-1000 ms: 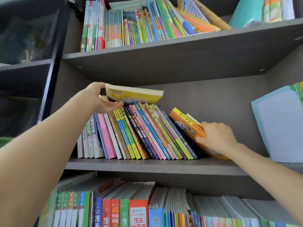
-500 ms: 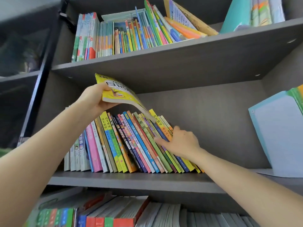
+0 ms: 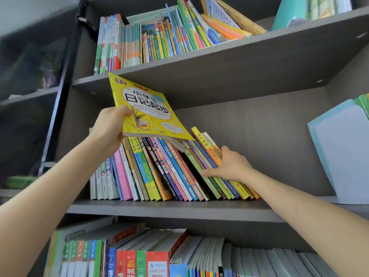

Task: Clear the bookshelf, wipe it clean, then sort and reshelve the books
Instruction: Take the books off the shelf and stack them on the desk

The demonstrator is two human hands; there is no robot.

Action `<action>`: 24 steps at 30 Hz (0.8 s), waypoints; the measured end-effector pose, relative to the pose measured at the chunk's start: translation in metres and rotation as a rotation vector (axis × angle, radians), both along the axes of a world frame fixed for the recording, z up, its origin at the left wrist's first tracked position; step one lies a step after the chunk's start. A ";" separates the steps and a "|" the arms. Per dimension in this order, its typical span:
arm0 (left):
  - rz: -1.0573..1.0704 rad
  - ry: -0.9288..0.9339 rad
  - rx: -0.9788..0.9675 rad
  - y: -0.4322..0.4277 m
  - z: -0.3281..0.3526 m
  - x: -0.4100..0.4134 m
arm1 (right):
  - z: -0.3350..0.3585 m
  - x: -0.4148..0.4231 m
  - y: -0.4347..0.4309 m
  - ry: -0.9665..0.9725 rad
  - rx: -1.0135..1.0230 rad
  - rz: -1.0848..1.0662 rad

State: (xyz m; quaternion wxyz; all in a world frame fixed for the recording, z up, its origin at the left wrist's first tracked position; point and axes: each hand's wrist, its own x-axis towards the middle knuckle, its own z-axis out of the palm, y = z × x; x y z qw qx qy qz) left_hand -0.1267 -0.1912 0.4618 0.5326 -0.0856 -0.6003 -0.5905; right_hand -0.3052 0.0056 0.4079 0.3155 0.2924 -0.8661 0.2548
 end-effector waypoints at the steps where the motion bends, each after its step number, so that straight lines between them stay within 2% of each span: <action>1: -0.003 0.006 0.004 0.002 -0.002 -0.001 | 0.000 0.000 0.003 0.000 -0.010 0.005; 5: 0.032 0.010 -0.030 0.012 -0.007 -0.002 | -0.001 0.000 0.015 -0.013 -0.060 0.020; 11: 0.186 0.034 -0.102 0.028 -0.009 -0.002 | 0.004 -0.005 0.041 -0.044 -0.294 -0.052; 18: 0.074 0.092 -0.156 0.062 -0.023 -0.024 | 0.005 -0.010 0.052 -0.101 -0.576 -0.132; 21: 0.157 0.030 -0.137 0.083 -0.029 -0.049 | 0.005 -0.009 0.053 -0.087 -0.589 -0.147; 24: 0.329 -0.115 -0.155 0.100 -0.041 -0.082 | 0.005 -0.009 0.054 -0.084 -0.614 -0.146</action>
